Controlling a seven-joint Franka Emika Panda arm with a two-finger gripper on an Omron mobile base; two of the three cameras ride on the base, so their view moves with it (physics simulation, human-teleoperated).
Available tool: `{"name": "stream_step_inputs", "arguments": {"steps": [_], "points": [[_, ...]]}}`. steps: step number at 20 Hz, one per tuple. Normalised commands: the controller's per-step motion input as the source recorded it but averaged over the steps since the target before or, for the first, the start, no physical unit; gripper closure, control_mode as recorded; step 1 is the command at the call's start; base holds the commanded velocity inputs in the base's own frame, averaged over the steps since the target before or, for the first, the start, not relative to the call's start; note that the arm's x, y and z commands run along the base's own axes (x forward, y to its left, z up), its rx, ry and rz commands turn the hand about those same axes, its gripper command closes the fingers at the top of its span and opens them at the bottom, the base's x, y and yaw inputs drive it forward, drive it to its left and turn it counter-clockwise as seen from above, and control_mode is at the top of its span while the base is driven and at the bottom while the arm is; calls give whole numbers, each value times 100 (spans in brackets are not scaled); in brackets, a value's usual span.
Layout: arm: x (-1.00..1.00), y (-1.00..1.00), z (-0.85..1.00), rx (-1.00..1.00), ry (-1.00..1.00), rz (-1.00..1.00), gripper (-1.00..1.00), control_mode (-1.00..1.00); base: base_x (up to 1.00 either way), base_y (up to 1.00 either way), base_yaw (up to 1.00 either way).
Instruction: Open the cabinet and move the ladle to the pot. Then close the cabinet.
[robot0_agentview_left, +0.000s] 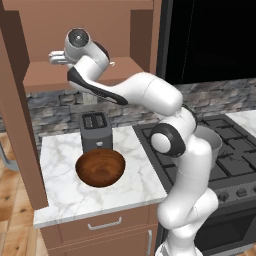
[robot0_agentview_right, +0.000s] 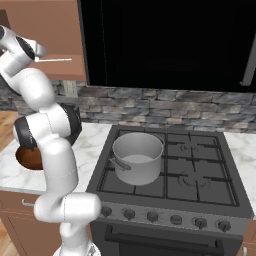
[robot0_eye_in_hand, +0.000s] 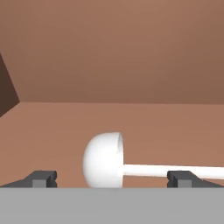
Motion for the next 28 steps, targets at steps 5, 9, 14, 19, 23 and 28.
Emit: {"name": "stream_step_inputs", "arguments": {"steps": [5,9,14,19,23,28], "points": [[18,0,-7,0,0,0,-100,-100,0,0,0],[16,0,-8,0,0,0,-100,-100,0,0,0],[10,4,-7,0,0,0,-100,-100,0,0,0],[4,6,-8,0,0,0,100,-100,0,0,0],[0,1,-1,0,3,0,100,-100,0,0,0],[-9,-1,-1,0,-3,0,100,-100,0,0,0]]}}
